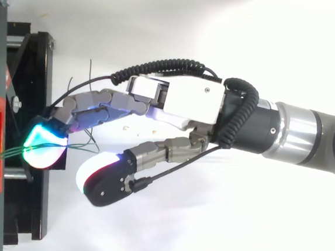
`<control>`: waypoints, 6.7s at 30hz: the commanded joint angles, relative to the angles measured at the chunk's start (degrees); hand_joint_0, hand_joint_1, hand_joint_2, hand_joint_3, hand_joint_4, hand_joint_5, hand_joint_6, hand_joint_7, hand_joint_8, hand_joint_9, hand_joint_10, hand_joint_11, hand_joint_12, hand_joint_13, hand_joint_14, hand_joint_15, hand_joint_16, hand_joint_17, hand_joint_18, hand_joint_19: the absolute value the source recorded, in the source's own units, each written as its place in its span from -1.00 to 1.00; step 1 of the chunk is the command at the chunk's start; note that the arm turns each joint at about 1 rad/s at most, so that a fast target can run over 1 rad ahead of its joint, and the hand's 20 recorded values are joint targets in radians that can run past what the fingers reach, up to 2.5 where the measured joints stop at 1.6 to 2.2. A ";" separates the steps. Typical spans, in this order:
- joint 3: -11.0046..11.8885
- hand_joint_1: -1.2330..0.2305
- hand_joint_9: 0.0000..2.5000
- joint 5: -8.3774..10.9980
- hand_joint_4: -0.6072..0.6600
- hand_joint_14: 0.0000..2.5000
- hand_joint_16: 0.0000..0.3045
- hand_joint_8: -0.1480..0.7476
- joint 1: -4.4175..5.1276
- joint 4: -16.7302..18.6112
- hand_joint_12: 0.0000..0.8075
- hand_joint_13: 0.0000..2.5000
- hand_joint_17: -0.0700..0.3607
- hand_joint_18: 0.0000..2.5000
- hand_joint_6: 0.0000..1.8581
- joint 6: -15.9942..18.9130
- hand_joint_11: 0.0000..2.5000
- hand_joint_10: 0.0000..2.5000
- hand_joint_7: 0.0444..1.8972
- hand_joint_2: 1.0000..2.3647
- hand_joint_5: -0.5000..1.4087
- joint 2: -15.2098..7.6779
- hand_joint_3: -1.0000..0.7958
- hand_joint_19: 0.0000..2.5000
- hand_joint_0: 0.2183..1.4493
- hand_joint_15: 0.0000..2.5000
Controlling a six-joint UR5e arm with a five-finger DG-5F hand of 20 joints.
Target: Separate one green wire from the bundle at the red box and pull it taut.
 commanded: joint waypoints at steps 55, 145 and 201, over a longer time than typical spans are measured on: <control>6.60 -0.12 -0.48 -7.92 0.42 -1.00 -0.70 -0.05 -2.49 -6.21 -0.27 -0.59 -0.19 -0.54 -0.46 1.19 -0.95 -1.00 0.12 -1.00 -0.60 -2.31 -0.40 -0.84 -0.45 -0.97; 13.72 -0.28 -0.49 -10.56 0.28 -1.00 -0.70 -0.01 -4.68 -19.83 -0.26 -0.58 -0.19 -0.50 -0.05 0.13 -0.80 -1.00 -0.02 -0.98 -0.69 -0.29 -0.16 -0.83 -0.39 -0.95; 15.57 -0.28 -0.42 -10.38 0.26 -1.00 -0.70 0.01 -4.42 -26.60 -0.26 -0.51 -0.20 -0.41 -0.03 0.39 -0.70 -0.99 0.01 -0.98 -0.68 -0.11 -0.28 -0.77 -0.37 -0.90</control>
